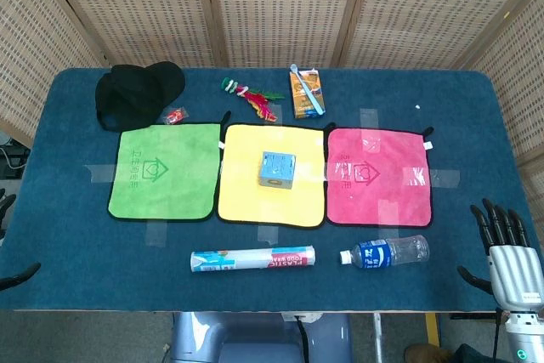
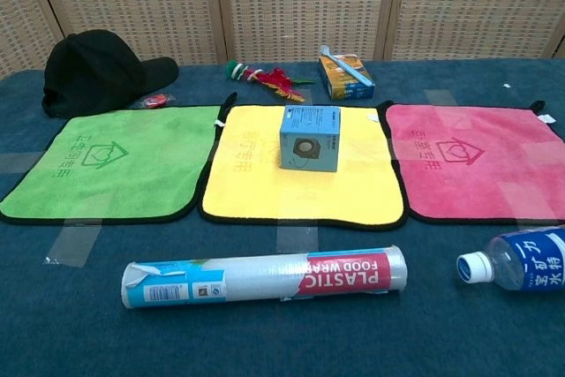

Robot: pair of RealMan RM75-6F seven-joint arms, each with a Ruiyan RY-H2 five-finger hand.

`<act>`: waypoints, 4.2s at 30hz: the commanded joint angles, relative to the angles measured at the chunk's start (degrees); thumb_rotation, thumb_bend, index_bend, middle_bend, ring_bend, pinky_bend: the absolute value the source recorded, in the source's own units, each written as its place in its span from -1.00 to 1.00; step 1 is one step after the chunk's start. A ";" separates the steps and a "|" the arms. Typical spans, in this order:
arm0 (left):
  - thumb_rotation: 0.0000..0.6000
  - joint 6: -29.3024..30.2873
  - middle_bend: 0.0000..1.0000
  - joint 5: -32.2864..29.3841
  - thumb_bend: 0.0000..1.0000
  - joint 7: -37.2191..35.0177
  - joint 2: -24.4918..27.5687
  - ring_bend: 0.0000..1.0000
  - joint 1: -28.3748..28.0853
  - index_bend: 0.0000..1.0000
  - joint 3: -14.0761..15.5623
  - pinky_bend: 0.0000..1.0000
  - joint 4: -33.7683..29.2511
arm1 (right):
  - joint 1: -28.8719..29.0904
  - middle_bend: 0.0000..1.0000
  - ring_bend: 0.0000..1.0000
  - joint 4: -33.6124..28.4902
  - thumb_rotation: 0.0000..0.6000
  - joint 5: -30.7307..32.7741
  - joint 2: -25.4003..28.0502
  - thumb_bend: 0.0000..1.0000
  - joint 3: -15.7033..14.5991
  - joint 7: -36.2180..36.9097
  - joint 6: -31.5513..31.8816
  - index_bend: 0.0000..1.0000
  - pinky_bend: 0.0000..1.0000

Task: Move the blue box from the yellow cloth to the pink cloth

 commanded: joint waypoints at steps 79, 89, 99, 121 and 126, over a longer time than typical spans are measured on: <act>1.00 -14.33 -1.00 -18.50 -1.00 3.13 -2.84 -1.00 -7.42 -1.00 -5.27 -1.00 1.94 | 68.58 -0.32 -0.49 12.19 1.00 51.85 -21.01 1.00 -6.46 -50.26 -43.19 -0.33 -0.72; 1.00 -13.81 -1.00 -17.08 -1.00 2.81 -2.52 -1.00 -7.18 -1.00 -4.76 -1.00 1.39 | 66.47 -0.26 -0.48 8.72 1.00 51.44 -16.97 1.00 -11.66 -52.44 -40.91 -0.28 -0.70; 1.00 -13.17 -1.00 -16.34 -1.00 2.56 -2.41 -1.00 -6.88 -1.00 -4.50 -1.00 1.08 | 65.87 -0.25 -0.47 8.11 1.00 52.37 -15.94 1.00 -13.69 -54.85 -39.76 -0.28 -0.70; 1.00 -12.89 -1.00 -15.98 -1.00 3.05 -2.57 -1.00 -6.83 -1.00 -4.26 -1.00 0.84 | 66.06 -0.26 -0.46 6.81 1.00 59.48 -15.77 1.00 -17.66 -62.43 -36.84 -0.28 -0.70; 1.00 -12.90 -1.00 -15.97 -1.00 3.14 -2.61 -1.00 -6.84 -1.00 -4.23 -1.00 0.82 | 65.30 -0.34 -0.49 6.45 1.00 56.64 -15.02 1.00 -17.05 -60.49 -36.23 -0.35 -0.70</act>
